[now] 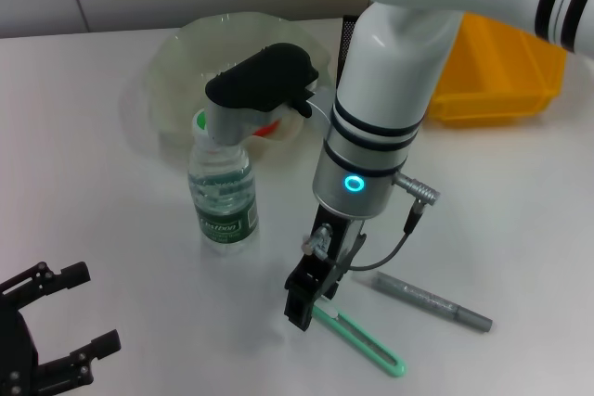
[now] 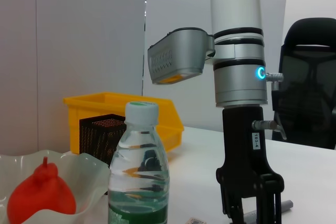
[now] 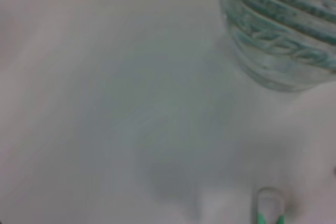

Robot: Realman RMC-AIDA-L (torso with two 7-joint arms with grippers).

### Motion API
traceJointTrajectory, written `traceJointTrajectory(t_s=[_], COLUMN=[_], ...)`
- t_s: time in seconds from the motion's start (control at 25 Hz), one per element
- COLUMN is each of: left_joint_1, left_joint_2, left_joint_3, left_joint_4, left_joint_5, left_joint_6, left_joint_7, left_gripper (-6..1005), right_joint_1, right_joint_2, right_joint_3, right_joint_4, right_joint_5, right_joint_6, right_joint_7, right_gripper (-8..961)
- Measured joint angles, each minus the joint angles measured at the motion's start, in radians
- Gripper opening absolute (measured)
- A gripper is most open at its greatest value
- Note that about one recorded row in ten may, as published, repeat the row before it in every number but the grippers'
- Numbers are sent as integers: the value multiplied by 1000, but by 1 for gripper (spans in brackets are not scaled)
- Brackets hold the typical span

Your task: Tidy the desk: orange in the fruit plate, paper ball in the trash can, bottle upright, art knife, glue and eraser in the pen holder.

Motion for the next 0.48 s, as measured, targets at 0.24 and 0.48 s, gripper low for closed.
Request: traceJointTrajectory(t_s=[0.24,0.48], left_joint_1=[2,3], left_joint_2=[-1,-1], left_joint_3=[0,0], left_joint_4=[0,-4], left_joint_5=[0,0], left_joint_6=[-1,-4], left_joint_7=[0,0], left_gripper=[810,811], right_joint_1=[2,8], right_joint_2=[0,0], right_joint_3=[-19,-24], right_joint_4=[1,11], right_joint_5=[5,5], right_joint_6=[2,4], right_joint_7=[0,0], right_gripper=[583,509])
